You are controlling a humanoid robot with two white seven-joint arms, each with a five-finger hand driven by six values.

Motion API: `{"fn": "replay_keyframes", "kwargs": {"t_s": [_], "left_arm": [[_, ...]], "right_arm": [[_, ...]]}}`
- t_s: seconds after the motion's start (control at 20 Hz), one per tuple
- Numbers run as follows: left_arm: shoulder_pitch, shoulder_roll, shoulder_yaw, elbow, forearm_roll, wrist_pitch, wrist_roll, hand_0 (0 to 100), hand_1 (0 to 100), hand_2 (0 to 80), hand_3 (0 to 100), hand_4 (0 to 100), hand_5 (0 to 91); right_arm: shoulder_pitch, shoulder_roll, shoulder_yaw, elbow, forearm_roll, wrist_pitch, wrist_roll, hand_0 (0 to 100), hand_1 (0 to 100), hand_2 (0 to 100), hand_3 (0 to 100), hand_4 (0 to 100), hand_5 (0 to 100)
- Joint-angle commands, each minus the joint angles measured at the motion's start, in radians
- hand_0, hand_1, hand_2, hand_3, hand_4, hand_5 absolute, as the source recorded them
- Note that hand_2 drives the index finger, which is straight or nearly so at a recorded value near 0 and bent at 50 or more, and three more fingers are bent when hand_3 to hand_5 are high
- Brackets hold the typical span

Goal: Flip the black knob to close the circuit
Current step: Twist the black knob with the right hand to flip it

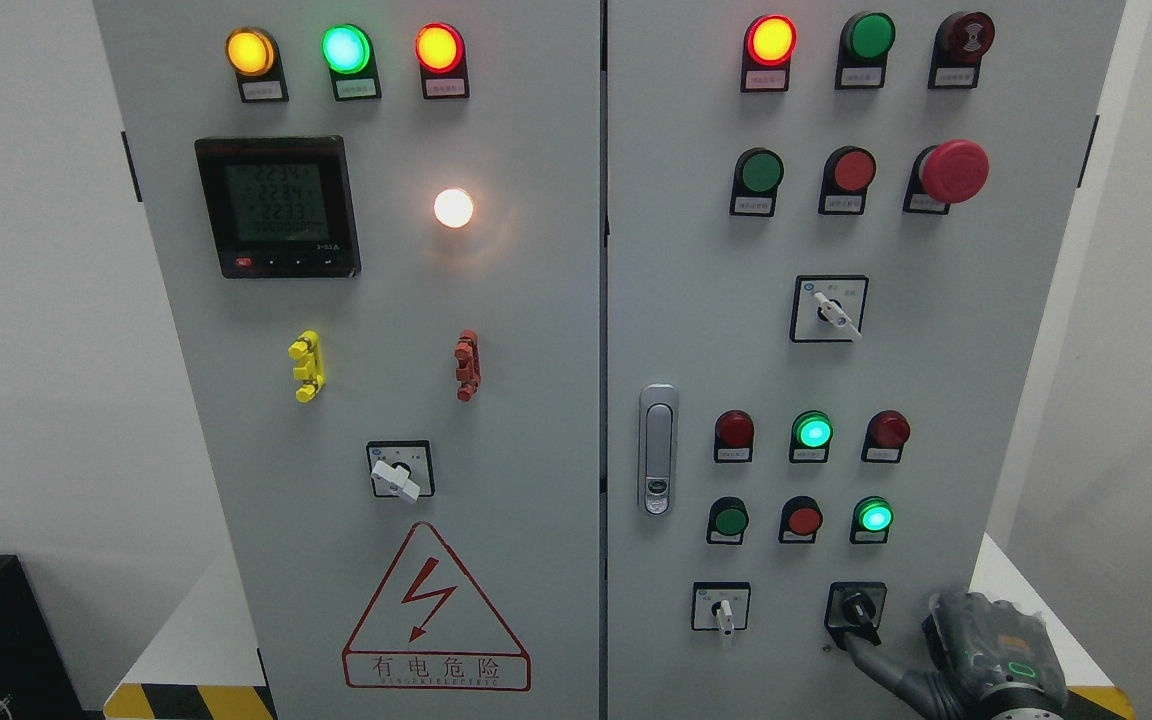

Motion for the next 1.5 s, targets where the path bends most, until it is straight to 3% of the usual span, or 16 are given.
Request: {"fn": "replay_keyframes", "kwargs": {"t_s": [0.0, 1.45], "left_arm": [[0.021, 0.000, 0.000, 0.000, 0.000, 0.000, 0.000, 12, 56, 0.0, 0, 0, 0.0], [0.021, 0.000, 0.000, 0.000, 0.000, 0.000, 0.000, 12, 56, 0.0, 0, 0, 0.0]], "right_arm": [[-0.001, 0.000, -0.013, -0.003, -0.001, 0.004, 0.001, 0, 6, 90, 100, 90, 91], [-0.017, -0.009, -0.030, -0.006, -0.021, 0.004, 0.001, 0, 6, 90, 100, 90, 91]]}}
